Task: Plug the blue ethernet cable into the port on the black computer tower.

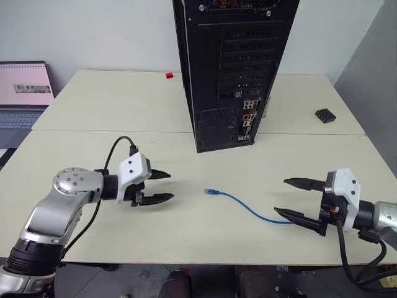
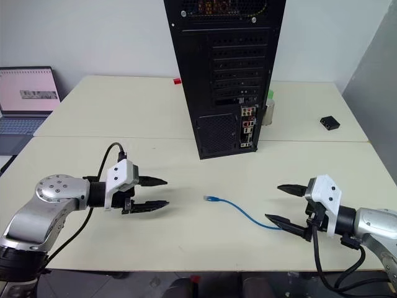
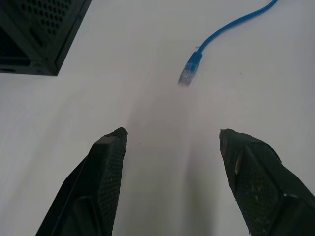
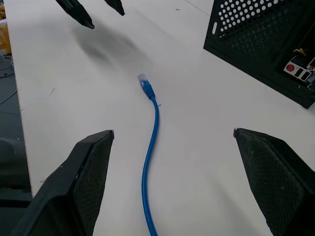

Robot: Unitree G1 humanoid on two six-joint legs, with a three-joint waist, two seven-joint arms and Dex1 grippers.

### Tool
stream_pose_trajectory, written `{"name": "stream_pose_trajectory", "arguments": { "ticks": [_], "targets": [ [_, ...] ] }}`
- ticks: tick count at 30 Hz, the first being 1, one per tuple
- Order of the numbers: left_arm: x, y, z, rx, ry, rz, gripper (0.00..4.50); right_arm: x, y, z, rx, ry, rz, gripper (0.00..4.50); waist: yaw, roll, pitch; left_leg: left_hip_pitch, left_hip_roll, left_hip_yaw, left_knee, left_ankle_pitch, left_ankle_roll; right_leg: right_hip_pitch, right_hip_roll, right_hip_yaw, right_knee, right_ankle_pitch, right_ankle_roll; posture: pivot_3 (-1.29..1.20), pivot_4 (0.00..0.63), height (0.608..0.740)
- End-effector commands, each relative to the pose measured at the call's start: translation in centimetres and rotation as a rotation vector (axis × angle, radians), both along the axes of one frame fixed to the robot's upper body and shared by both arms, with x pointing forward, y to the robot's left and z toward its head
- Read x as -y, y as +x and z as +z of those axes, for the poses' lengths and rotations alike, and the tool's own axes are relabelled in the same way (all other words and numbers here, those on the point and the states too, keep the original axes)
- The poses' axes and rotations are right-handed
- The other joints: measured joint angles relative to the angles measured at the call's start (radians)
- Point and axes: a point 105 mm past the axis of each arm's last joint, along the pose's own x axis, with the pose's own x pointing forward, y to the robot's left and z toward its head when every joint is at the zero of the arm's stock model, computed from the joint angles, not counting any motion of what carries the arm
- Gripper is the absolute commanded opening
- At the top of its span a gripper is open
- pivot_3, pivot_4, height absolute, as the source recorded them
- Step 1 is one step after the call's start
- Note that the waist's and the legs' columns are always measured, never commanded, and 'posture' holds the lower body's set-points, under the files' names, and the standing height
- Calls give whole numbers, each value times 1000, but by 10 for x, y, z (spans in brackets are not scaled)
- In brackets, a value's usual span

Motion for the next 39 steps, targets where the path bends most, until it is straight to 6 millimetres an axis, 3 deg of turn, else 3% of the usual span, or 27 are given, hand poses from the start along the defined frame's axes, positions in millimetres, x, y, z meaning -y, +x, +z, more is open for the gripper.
{"name": "stream_pose_trajectory", "arguments": {
  "ticks": [1,12,19,25,32,39],
  "targets": [
    [9,-5,10,19,-13,-58,3184,-3,-3,7,30,-13,22,4128,0,0,0,0,0,0,0,0,0,0,0,0,0,0,0,0,150,740],
    [12,-7,6,22,0,-77,3184,-2,-2,6,32,-26,7,4128,0,0,0,0,0,0,0,0,0,0,0,0,0,0,0,0,150,740],
    [15,-13,-8,12,53,-122,3184,-15,2,-2,20,-23,20,4128,0,0,0,0,0,0,0,0,0,0,0,0,0,0,0,0,150,740],
    [22,-16,-11,16,48,-192,3184,-38,18,-12,39,-9,40,4128,-1,0,0,1,0,0,1,0,0,0,0,0,0,0,0,0,150,740],
    [27,-15,-16,35,62,-220,3184,-75,47,-40,9,5,97,4128,-1,0,0,0,0,0,1,0,0,0,0,0,0,0,0,0,150,740],
    [28,-16,-16,42,50,-214,3184,-91,58,-55,-29,9,143,4128,-1,0,0,-1,0,0,1,0,0,-1,0,-1,1,0,0,0,150,740]
  ]
}}
